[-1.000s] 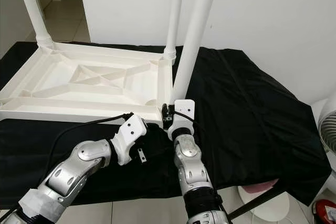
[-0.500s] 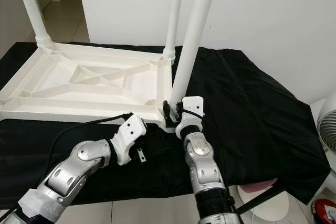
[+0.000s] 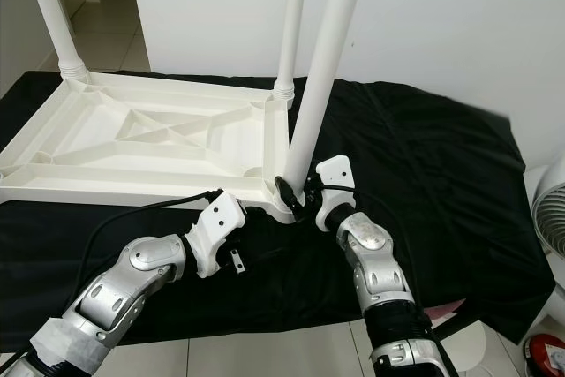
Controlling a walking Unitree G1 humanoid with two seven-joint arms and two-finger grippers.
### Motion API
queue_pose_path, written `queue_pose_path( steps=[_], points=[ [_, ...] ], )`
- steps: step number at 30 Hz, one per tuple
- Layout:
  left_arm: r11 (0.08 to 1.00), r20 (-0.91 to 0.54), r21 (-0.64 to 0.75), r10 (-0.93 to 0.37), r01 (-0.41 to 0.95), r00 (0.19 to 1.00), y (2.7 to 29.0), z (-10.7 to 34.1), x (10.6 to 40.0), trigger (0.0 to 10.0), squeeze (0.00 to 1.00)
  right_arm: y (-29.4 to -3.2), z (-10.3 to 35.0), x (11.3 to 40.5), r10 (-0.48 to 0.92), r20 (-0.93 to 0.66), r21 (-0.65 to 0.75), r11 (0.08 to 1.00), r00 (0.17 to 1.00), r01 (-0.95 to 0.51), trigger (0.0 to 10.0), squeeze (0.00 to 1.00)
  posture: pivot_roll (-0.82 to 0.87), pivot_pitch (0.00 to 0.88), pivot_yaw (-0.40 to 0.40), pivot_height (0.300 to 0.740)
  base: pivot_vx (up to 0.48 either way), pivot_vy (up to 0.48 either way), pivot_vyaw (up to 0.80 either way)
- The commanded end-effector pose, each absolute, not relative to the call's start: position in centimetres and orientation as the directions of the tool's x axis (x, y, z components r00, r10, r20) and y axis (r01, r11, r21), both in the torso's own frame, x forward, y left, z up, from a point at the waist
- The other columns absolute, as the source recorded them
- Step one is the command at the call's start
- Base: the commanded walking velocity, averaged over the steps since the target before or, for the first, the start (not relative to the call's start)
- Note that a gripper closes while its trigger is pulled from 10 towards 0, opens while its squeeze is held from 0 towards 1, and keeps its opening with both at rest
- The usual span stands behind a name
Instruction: Building children table
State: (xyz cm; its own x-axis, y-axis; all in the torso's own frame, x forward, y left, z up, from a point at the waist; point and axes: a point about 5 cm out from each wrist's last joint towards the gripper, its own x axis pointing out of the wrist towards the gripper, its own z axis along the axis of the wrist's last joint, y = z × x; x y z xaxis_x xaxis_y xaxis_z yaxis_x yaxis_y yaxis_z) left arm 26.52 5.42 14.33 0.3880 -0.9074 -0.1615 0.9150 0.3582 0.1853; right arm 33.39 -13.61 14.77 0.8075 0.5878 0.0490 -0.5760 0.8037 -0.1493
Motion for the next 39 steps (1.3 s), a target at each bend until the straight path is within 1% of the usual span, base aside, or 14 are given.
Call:
queue_pose_path(
  steps=[1, 5, 10, 11, 12, 13, 14, 22, 27, 28, 37, 39],
  points=[
    [0.345, -0.178, 0.184, -0.909, 0.920, 0.377, 5.4, 14.2, 26.6, 10.0, 0.00, -13.6, 14.6, 33.5, 0.626, 0.036, -0.152, 0.774, 0.779, -0.614, 10.0, 0.00, 0.06, 0.008, -0.069, 0.740, 0.000, 0.000, 0.00],
    [0.351, -0.173, 0.185, -0.908, 0.918, 0.382, 5.4, 14.2, 26.6, 10.0, 0.00, -12.4, 14.3, 34.8, 0.693, -0.031, -0.154, 0.709, 0.720, -0.688, 10.0, 0.00, 0.06, 0.003, -0.067, 0.740, 0.000, 0.000, 0.00],
    [0.353, -0.171, 0.188, -0.907, 0.916, 0.385, 5.3, 14.3, 26.7, 10.0, 0.00, -11.8, 14.0, 35.2, 0.722, -0.065, -0.151, 0.675, 0.689, -0.722, 10.0, 0.00, 0.07, 0.000, -0.071, 0.740, 0.000, 0.000, 0.00],
    [0.357, -0.170, 0.190, -0.905, 0.915, 0.389, 5.4, 14.4, 26.8, 10.0, 0.00, -11.8, 13.9, 35.3, 0.727, -0.080, -0.145, 0.668, 0.682, -0.730, 4.4, 0.00, 0.08, 0.000, -0.075, 0.740, 0.000, 0.000, 0.00],
    [0.357, -0.170, 0.190, -0.905, 0.915, 0.389, 5.4, 14.4, 26.8, 10.0, 0.00, -11.8, 13.9, 35.3, 0.727, -0.080, -0.145, 0.668, 0.682, -0.730, 4.4, 0.00, 0.08, 0.000, -0.075, 0.740, 0.000, 0.000, 0.00],
    [0.360, -0.170, 0.193, -0.904, 0.913, 0.393, 5.5, 14.4, 26.8, 10.0, 0.00, -11.8, 13.7, 35.4, 0.732, -0.089, -0.137, 0.662, 0.675, -0.736, 1.2, 0.00, 0.08, 0.000, -0.076, 0.740, 0.000, 0.000, 0.00],
    [0.363, -0.170, 0.195, -0.903, 0.911, 0.395, 5.5, 14.4, 26.9, 10.0, 0.00, -11.9, 13.7, 35.4, 0.735, -0.096, -0.130, 0.659, 0.671, -0.741, 0.0, 0.00, 0.08, 0.000, -0.076, 0.740, 0.000, 0.000, 0.00],
    [0.365, -0.167, 0.192, -0.903, 0.911, 0.397, 5.5, 14.4, 26.8, 10.0, 0.00, -12.3, 13.2, 35.5, 0.756, -0.110, -0.112, 0.635, 0.645, -0.764, 0.0, 0.00, 0.08, 0.001, -0.079, 0.740, 0.000, 0.000, 0.00],
    [0.360, -0.166, 0.192, -0.905, 0.913, 0.392, 5.4, 14.4, 26.8, 10.0, 0.00, -12.6, 13.1, 35.6, 0.753, -0.105, -0.112, 0.641, 0.650, -0.760, 0.0, 0.00, 0.07, 0.003, -0.075, 0.740, 0.000, 0.000, 0.00],
    [0.358, -0.166, 0.192, -0.906, 0.914, 0.390, 5.4, 14.4, 26.8, 10.0, 0.00, -12.6, 13.2, 35.6, 0.745, -0.094, -0.109, 0.651, 0.660, -0.751, 10.0, 0.00, 0.07, 0.007, -0.073, 0.740, 0.000, 0.000, 0.00],
    [0.357, -0.169, 0.192, -0.905, 0.914, 0.390, 5.5, 14.4, 26.7, 10.0, 0.00, -12.7, 13.6, 35.8, 0.678, -0.032, -0.096, 0.729, 0.734, -0.678, 10.0, 0.00, 0.07, 0.006, -0.074, 0.740, 0.000, 0.000, 0.00],
    [0.360, -0.168, 0.190, -0.905, 0.913, 0.392, 5.5, 14.4, 26.7, 10.0, 0.00, -12.9, 13.8, 35.8, 0.616, -0.001, -0.099, 0.784, 0.788, -0.613, 10.0, 0.00, 0.07, 0.016, -0.082, 0.740, 0.000, 0.000, 0.00]
  ],
)
